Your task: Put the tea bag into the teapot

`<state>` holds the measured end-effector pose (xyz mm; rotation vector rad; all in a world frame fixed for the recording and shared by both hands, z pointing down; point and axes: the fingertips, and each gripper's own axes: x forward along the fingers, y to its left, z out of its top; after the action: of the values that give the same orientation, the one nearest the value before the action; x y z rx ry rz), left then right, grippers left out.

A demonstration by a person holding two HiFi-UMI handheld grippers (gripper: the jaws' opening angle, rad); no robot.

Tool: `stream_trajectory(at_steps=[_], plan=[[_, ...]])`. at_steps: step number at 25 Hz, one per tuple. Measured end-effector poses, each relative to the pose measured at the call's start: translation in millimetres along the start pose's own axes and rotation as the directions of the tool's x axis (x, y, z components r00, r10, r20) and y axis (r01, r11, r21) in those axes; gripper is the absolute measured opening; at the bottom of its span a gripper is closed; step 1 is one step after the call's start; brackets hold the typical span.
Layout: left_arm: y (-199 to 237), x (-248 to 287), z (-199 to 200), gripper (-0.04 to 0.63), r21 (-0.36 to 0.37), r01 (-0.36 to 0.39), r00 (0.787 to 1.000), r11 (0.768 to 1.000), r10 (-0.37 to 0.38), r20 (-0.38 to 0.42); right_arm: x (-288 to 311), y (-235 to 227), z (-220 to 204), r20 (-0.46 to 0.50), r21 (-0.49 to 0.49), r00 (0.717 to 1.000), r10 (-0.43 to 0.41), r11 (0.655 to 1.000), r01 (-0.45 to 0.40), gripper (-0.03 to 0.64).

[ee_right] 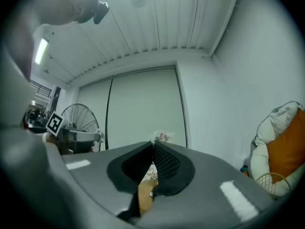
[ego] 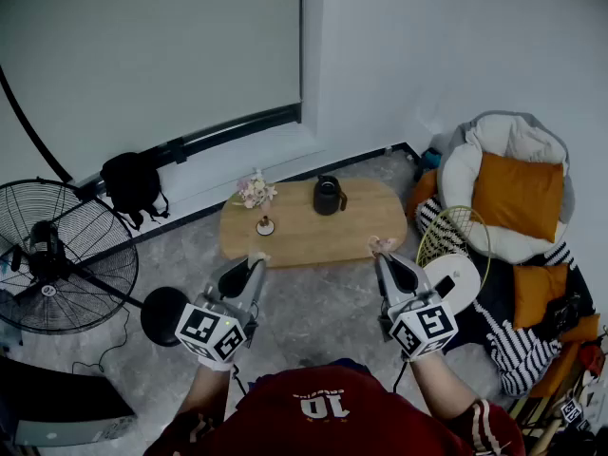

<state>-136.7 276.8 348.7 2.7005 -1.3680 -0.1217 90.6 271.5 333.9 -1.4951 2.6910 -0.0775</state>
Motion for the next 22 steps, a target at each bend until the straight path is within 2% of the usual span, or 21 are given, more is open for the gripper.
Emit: stream_trajectory(at_steps=[12, 22], plan=[[5, 1, 1, 0.052, -0.006, 0.014, 1.000, 1.000, -0.014, 0.003, 4, 13, 1, -0.005, -0.012, 1.000, 0.004, 1.000, -0.004, 0.000], [4, -1, -7, 0.052, -0.032, 0.037, 0.999, 0.999, -0.037, -0.002, -1, 20, 2, -0.010, -0.035, 1.000, -0.028, 0.999, 0.028, -0.003]])
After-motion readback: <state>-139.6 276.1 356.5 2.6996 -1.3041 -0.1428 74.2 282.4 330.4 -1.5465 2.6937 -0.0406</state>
